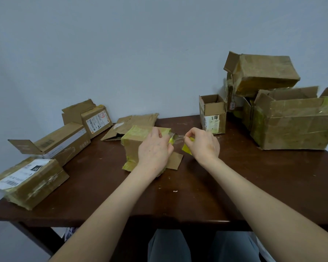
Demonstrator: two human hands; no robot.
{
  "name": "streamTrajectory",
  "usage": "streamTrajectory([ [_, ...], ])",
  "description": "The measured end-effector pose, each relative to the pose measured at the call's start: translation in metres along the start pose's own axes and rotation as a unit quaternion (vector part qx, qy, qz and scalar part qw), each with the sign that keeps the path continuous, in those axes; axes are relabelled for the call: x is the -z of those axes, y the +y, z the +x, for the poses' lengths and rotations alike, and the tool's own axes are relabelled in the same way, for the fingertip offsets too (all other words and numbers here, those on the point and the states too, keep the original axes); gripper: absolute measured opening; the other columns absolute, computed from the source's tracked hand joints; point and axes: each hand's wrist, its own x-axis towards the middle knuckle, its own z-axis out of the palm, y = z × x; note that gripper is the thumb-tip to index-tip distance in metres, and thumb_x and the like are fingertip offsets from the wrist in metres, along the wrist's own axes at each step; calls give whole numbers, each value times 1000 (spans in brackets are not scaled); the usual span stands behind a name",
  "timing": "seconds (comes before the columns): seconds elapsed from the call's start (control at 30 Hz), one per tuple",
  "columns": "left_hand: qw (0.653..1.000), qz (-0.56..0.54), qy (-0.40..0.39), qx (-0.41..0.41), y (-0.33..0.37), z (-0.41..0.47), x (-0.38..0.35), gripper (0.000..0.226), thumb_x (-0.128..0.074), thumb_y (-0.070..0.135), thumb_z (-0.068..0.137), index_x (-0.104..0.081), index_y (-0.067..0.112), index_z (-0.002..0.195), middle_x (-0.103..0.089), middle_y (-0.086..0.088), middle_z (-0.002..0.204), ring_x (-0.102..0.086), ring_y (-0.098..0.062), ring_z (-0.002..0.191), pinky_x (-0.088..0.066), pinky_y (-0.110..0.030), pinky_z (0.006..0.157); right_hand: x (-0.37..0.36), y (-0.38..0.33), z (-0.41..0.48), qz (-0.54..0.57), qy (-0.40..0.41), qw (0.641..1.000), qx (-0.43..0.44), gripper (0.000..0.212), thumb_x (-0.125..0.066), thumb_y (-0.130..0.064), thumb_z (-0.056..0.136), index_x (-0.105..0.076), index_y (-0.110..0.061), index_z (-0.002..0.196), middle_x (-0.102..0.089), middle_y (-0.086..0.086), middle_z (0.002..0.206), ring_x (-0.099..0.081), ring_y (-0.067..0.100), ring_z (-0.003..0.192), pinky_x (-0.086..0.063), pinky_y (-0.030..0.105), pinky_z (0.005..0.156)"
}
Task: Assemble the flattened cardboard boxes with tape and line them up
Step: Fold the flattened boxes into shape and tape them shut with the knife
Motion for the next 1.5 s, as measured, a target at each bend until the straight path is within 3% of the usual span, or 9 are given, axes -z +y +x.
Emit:
streamTrajectory([
  [0.27, 997, 61, -34, 13, 16, 6, 4, 28, -43, 33, 96, -58, 20, 115, -39, -7, 123, -45, -23, 107, -35, -29, 67, 1, -1, -1, -29, 2, 1000, 10, 16, -52, -38, 95, -65, -30, 101, -68, 0, 97, -61, 21, 92, -48, 32, 70],
  [0.63, 994, 82, -66, -2, 15, 14, 2, 28, -43, 33, 97, -56, 16, 115, -37, -10, 127, -40, -24, 114, -37, -30, 69, 1, -2, -1, -24, 2, 1000, -2, 15, -52, -37, 95, -65, -30, 97, -67, -1, 92, -61, 21, 88, -50, 32, 68],
  [0.73, 1000, 2, -17, -4, 3, 7, 1, 26, -47, 35, 94, -59, 13, 101, -43, -6, 114, -43, -22, 105, -40, -29, 68, 3, -2, 3, -1, -10, 1000, -18, 14, -53, -35, 95, -65, -30, 95, -66, -1, 90, -59, 21, 86, -50, 33, 69],
  [0.83, 994, -87, 61, -16, -5, -1, 6, 22, -49, 34, 93, -48, 14, 83, -47, -1, 90, -47, -20, 88, -39, -30, 62, 4, -2, 4, 11, -11, 1000, -23, 14, -51, -33, 95, -65, -30, 95, -61, -3, 84, -56, 20, 82, -48, 31, 67],
  [0.97, 985, -162, 56, -11, -2, -2, 19, 19, -38, 30, 100, -43, 12, 94, -50, -2, 70, -52, -24, 63, -38, -36, 54, 4, 0, 4, 21, -11, 999, -27, 14, -52, -35, 94, -65, -31, 95, -60, -3, 84, -60, 21, 88, -47, 31, 68],
  [1.23, 992, -127, -6, -5, 8, -3, 12, 27, -38, 19, 99, -50, 9, 121, -52, -9, 109, -56, -29, 94, -46, -40, 77, 4, 0, 3, 25, -4, 999, -26, 15, -53, -35, 94, -66, -30, 97, -67, -1, 92, -61, 22, 90, -49, 32, 70],
  [1.37, 998, -64, -19, -7, 8, 1, 7, 28, -35, 22, 101, -49, 14, 124, -60, -7, 101, -57, -25, 87, -41, -32, 65, 5, 0, 4, 26, -5, 999, -28, 15, -53, -35, 94, -66, -30, 97, -67, 0, 94, -60, 22, 89, -48, 31, 69],
  [1.5, 998, -58, -20, -18, 6, 0, 4, 36, -34, 23, 102, -44, 19, 136, -64, -8, 97, -61, -28, 85, -49, -38, 67, 3, 0, 5, 27, -5, 999, -28, 15, -52, -35, 94, -66, -30, 99, -67, 0, 96, -61, 21, 91, -48, 31, 68],
])
